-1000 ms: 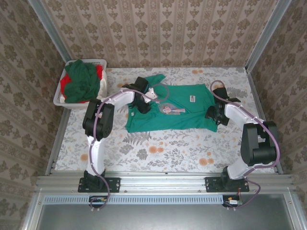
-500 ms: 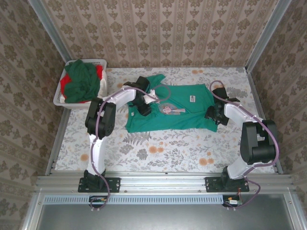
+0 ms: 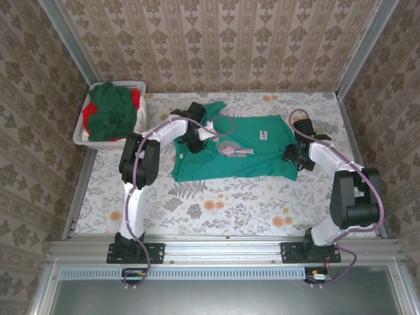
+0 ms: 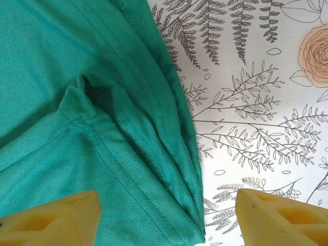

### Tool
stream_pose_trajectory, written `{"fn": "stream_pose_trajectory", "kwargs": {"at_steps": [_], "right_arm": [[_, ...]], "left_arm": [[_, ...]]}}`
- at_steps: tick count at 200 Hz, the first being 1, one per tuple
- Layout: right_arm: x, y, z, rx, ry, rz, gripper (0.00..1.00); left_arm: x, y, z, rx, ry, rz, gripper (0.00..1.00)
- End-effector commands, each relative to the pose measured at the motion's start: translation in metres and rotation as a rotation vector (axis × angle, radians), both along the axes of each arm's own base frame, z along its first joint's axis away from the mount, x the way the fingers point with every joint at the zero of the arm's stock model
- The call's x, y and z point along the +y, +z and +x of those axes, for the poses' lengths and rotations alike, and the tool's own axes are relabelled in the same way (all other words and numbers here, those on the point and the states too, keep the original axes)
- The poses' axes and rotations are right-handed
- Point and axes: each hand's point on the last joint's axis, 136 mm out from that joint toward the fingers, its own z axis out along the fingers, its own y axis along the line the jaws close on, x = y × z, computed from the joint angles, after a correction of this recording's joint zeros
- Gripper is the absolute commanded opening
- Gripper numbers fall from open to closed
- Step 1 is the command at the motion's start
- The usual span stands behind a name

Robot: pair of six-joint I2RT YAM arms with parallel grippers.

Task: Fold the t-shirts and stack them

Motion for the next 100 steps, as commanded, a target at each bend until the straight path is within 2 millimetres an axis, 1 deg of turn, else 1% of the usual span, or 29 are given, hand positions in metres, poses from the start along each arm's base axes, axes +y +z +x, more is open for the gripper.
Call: {"fn": "stream_pose_trajectory", "kwargs": {"at_steps": [1,37,59,76,100], "right_arm": [[-0.004,0.008,-0.004,0.001,-0.004,-0.016,0.72],[-0.003,0.005,-0.003,0.008,0.0,-0.011,0.72],[-0.004,0.001,-0.005,0.016,0.005,-0.018,0.72],[-0.005,-0.001,-0.007,0.039,0.004,-0.021,0.72],[-0.003,0.001,-0.008,0.029,0.005,-0.013,0.72]], "left_arm": [[-0.004,0.009,0.011,-0.034,-0.047,0.029,0.09],[-0.007,0.007,0.024,-0.052,-0.091,0.057,0.08],[-0.011,0.004,0.029,-0.065,-0.111,0.051,0.13],[-0.012,0.002,0.034,-0.08,-0.12,0.056,0.14],[-0.015,0.003,0.043,-0.103,-0.121,0.046,0.18]]}}
